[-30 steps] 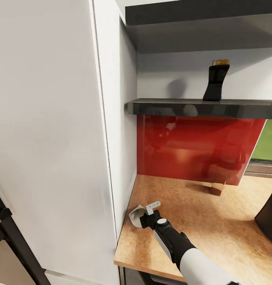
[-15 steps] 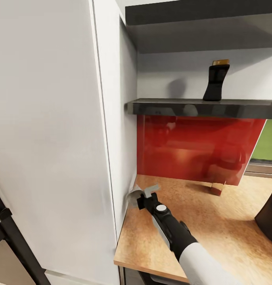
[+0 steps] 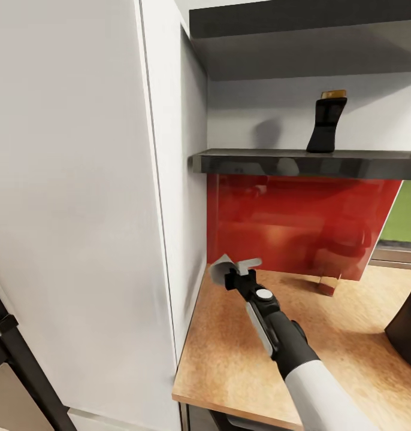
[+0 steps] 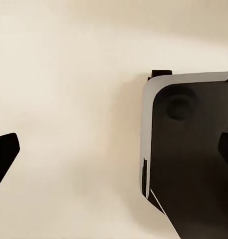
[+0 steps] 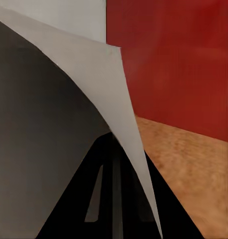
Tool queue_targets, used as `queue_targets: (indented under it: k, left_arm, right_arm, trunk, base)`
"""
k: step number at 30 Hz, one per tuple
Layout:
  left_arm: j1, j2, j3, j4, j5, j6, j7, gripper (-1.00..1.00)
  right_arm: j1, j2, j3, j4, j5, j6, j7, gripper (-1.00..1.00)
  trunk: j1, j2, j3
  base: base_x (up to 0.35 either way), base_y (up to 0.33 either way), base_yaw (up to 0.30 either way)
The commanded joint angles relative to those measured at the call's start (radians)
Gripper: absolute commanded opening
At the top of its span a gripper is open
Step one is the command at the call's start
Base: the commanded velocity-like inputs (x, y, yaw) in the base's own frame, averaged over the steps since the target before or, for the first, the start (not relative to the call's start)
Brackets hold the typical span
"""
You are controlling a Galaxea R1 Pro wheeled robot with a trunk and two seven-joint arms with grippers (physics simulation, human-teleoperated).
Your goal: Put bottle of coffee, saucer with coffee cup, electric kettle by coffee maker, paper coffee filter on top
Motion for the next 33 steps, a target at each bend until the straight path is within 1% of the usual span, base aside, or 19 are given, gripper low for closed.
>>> queue_targets:
  k: [1,6,8,9,10,13,25,33]
  left_arm:
    - [0.0,0.0,-0.001,0.001,-0.001,-0.003,0.003,1.0]
    - [0.0,0.0,-0.002,0.001,-0.002,-0.003,0.003,1.0]
    - [0.0,0.001,-0.002,0.0,-0.001,-0.004,0.004,1.0]
    - [0.0,0.0,-0.001,0.0,-0.002,-0.004,0.004,1.0]
    - [0.0,0.0,-0.001,0.0,-0.001,-0.004,0.004,1.0]
    - [0.0,0.0,-0.001,0.0,-0.001,-0.004,0.004,1.0]
    - [0.0,-0.004,0.001,0.0,0.0,-0.006,0.004,1.0]
    - [0.0,-0.006,0.002,-0.001,0.0,-0.006,0.004,1.0]
  right_arm:
    - [0.0,-0.001,-0.003,-0.007,-0.003,0.011,0.0,-1.0]
    - [0.0,-0.008,-0.007,-0.03,-0.002,0.018,0.001,-1.0]
    - [0.0,-0.027,-0.007,-0.038,-0.003,0.019,0.001,-1.0]
    - [0.0,-0.043,-0.007,-0.043,-0.004,0.019,0.001,-1.0]
    - [0.0,-0.05,-0.006,-0.049,-0.005,0.019,0.002,-1.0]
    - [0.0,-0.059,-0.006,-0.07,-0.005,0.019,0.001,-1.0]
    - [0.0,-0.061,-0.004,-0.089,-0.007,0.024,0.001,-1.0]
    - [0.0,-0.06,-0.004,-0.099,-0.007,0.025,0.001,-1.0]
  trunk:
    - [0.0,-0.001,0.0]
    - [0.0,-0.001,0.0]
    - [0.0,-0.001,0.0]
    - [0.0,-0.001,0.0]
    - [0.0,-0.001,0.0]
    - [0.0,-0.001,0.0]
    - [0.0,-0.001,0.0]
    - [0.0,-0.001,0.0]
  base:
    - [0.0,0.0,0.0]
    - [0.0,0.0,0.0]
    - [0.0,0.0,0.0]
    - [0.0,0.0,0.0]
    - [0.0,0.0,0.0]
    - [0.0,0.0,0.0]
    - [-0.003,-0.004,0.0]
    - [-0.153,-0.191,0.0]
